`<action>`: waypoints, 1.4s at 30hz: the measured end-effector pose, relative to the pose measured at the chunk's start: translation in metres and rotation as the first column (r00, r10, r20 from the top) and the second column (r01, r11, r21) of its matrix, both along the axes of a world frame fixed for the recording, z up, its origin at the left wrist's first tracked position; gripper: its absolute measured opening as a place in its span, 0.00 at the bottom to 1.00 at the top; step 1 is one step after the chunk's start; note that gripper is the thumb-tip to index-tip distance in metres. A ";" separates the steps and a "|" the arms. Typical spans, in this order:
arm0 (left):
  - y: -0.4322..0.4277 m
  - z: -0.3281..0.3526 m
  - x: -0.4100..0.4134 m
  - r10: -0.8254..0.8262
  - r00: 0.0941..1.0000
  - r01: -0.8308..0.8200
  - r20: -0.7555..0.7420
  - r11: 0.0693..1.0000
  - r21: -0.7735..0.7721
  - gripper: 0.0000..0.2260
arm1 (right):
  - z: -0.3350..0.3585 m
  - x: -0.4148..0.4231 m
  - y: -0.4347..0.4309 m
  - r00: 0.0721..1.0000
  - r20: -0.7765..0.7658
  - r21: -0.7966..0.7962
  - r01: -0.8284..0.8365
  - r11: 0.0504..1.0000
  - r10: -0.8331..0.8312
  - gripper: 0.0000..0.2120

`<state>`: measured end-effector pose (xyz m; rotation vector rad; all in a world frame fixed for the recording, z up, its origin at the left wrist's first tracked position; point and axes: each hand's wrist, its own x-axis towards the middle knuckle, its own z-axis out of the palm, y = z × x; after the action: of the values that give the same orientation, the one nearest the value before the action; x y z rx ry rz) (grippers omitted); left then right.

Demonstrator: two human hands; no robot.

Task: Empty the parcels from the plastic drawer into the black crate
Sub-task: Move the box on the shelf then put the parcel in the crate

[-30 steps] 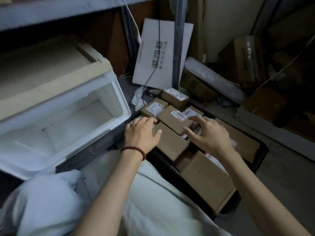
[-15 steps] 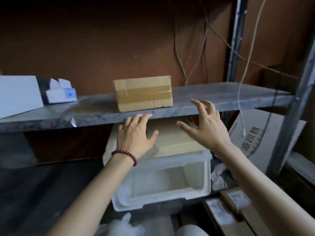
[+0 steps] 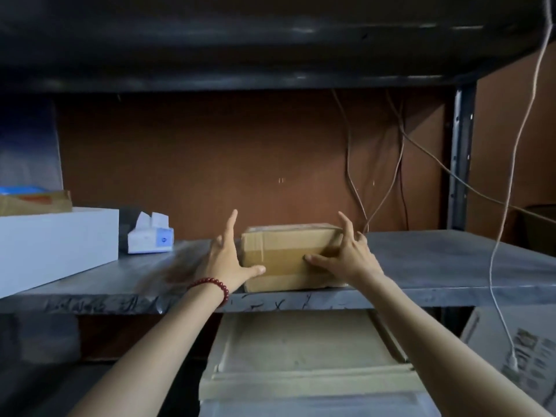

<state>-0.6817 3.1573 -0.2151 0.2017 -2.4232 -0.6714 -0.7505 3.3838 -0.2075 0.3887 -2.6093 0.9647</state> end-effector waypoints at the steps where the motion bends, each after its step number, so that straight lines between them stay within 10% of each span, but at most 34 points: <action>1: -0.001 0.001 -0.003 -0.015 1.000 0.015 -0.010 0.999 0.047 0.56 | -0.001 -0.003 0.002 1.000 0.004 -0.019 -0.024 1.000 0.024 0.55; 7: 0.008 -0.004 -0.012 -0.193 0.981 0.188 0.036 0.975 0.115 0.44 | -0.007 -0.006 0.004 0.980 0.010 -0.119 -0.195 0.974 0.198 0.39; 20: 0.057 -0.019 0.076 -0.245 0.892 0.286 -0.379 0.957 0.054 0.29 | -0.015 0.087 0.045 0.898 -0.392 -0.305 -0.333 0.893 0.201 0.34; 29: 0.092 -0.122 0.156 -0.244 0.840 0.412 -0.485 0.869 0.275 0.32 | -0.123 0.174 0.077 0.925 -0.350 -0.454 -0.304 0.837 0.146 0.33; 35: 0.104 -0.224 0.172 -0.197 0.944 0.316 -0.265 0.777 0.545 0.44 | -0.237 0.199 0.089 0.976 -0.157 -0.534 -0.210 0.819 0.148 0.34; 42: 0.108 -0.278 0.175 -0.249 0.928 0.371 -0.278 0.696 0.615 0.37 | -0.302 0.208 0.085 0.981 -0.145 -0.646 -0.194 0.738 0.130 0.49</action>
<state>-0.5063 3.2653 -0.4929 -0.0002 -1.9650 -1.6332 -0.5429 3.4685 -0.5094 0.4546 -1.9829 1.7903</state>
